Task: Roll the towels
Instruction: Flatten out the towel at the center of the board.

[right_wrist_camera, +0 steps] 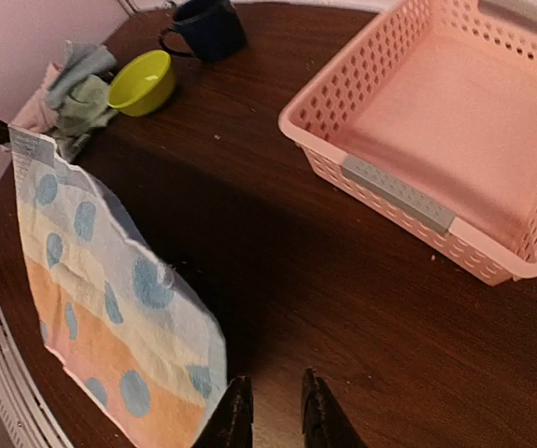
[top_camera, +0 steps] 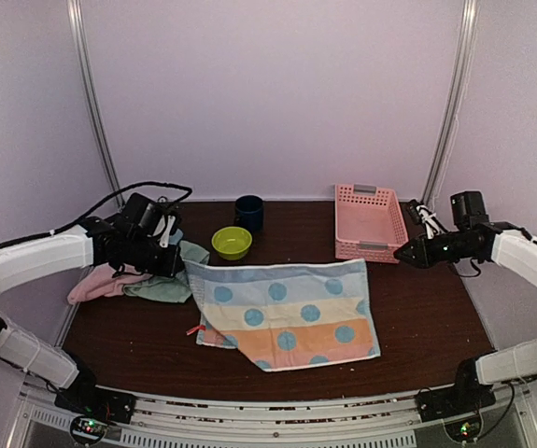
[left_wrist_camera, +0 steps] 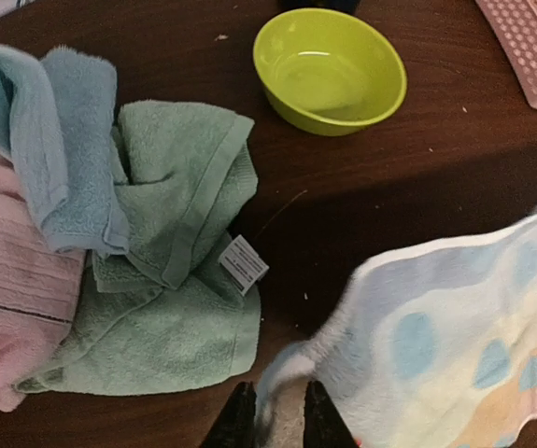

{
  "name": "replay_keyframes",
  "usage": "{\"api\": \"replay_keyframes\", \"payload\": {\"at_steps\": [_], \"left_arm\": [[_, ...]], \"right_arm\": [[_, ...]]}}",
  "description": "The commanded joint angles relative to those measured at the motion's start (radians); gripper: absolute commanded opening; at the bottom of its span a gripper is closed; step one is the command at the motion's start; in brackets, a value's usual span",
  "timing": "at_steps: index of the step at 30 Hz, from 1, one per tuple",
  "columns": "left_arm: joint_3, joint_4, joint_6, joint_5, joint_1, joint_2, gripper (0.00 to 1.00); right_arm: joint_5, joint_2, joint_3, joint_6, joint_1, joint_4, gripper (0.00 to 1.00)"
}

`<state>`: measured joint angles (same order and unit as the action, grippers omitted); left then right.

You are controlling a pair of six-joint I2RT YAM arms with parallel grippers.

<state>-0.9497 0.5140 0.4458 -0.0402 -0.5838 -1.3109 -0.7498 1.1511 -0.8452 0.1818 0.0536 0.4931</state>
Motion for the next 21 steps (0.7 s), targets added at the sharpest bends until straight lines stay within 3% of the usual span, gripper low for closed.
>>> {"api": "replay_keyframes", "payload": {"at_steps": [1, 3, 6, 9, 12, 14, 18, 21], "left_arm": [[-0.164, -0.126, -0.046, 0.009, 0.024, -0.165, 0.28], [-0.23, -0.097, -0.047, 0.024, 0.022, -0.198, 0.37], [-0.203, -0.081, -0.063, 0.042, 0.021, -0.171, 0.42], [-0.127, -0.046, -0.064, 0.053, 0.015, -0.097, 0.42], [-0.025, 0.008, -0.011, 0.079, 0.006, 0.016, 0.39], [0.034, 0.043, 0.016, 0.108, 0.003, 0.086, 0.3], [0.127, 0.07, 0.026, 0.232, 0.002, 0.166, 0.03], [0.189, 0.014, 0.04, 0.332, -0.015, 0.141, 0.0]], "right_arm": [[0.256, 0.194, -0.107, -0.076, -0.011, -0.098, 0.27], [0.26, 0.246, -0.174, -0.081, -0.015, -0.052, 0.34], [0.21, 0.22, -0.184, -0.038, -0.015, -0.025, 0.35], [0.106, 0.155, -0.116, 0.039, -0.007, -0.021, 0.34], [0.116, 0.116, -0.08, 0.167, 0.052, 0.041, 0.3], [0.145, 0.108, -0.064, 0.242, 0.104, 0.079, 0.28], [0.234, 0.123, -0.045, 0.313, 0.231, 0.074, 0.25], [0.308, 0.177, -0.055, 0.33, 0.335, 0.056, 0.21]]}}
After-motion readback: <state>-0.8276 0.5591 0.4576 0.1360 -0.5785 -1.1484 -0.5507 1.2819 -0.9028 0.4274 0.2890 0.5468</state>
